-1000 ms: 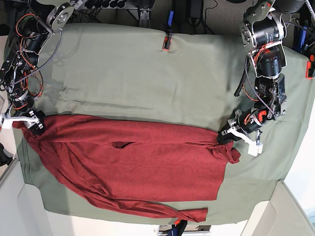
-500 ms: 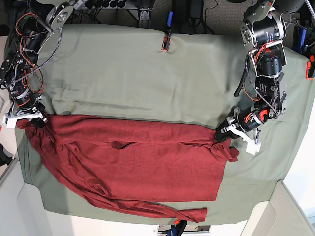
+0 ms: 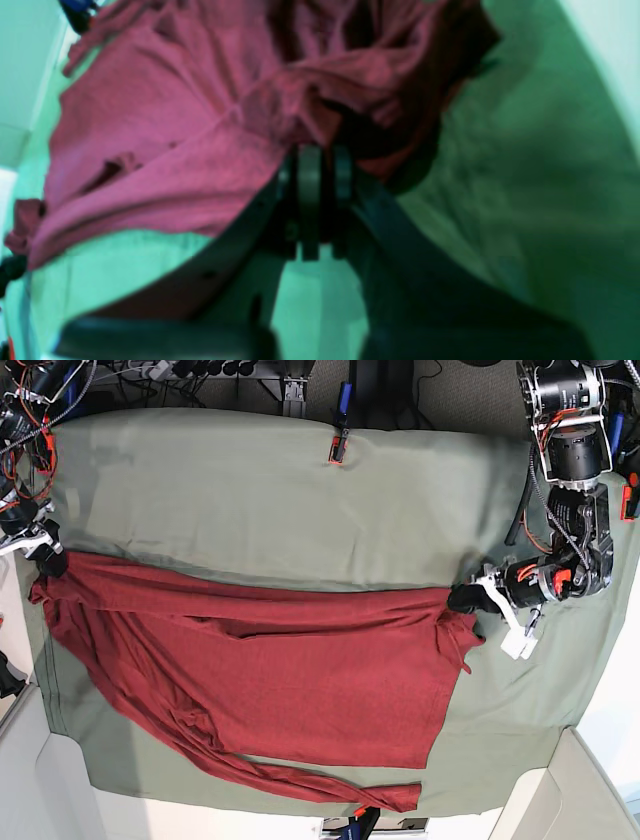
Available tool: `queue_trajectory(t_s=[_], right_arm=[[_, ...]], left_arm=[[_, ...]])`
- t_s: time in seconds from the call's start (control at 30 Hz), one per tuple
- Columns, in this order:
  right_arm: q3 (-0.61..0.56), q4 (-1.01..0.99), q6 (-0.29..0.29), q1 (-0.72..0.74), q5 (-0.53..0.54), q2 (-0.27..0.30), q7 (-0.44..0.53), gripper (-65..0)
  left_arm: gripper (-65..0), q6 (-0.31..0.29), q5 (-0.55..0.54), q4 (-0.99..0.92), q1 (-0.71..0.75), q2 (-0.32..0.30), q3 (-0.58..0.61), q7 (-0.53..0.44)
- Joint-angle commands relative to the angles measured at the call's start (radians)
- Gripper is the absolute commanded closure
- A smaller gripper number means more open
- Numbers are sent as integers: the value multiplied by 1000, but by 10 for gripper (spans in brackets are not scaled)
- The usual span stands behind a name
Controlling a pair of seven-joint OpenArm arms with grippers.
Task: Fold the T-shirt properly
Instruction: 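Pull the grasped edge back away from the shirt body, unfolding it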
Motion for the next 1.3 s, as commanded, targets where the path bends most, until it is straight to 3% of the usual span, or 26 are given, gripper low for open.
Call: queue_trajectory(t_s=[0.0, 0.13, 0.37, 0.63, 1.07, 1.27], right_arm=[[4, 38, 7, -5, 24, 26, 13, 0], [4, 117, 7, -93, 42, 37, 7, 0], [4, 228, 7, -236, 53, 37, 8, 0], [4, 303, 8, -351, 53, 54, 8, 0], [4, 306, 12, -373, 33, 156, 7, 0], [4, 306, 12, -373, 33, 156, 7, 0]], left_arm=[[0, -9, -28, 45, 3, -24, -5, 13], [0, -9, -86, 164, 93, -56, -5, 92], [0, -9, -87, 323, 254, -114, -14, 101], [0, -9, -85, 410, 395, -123, -171, 146], [0, -9, -80, 514, 554, -123, -296, 185], [0, -9, -87, 557, 559, -122, -306, 113]])
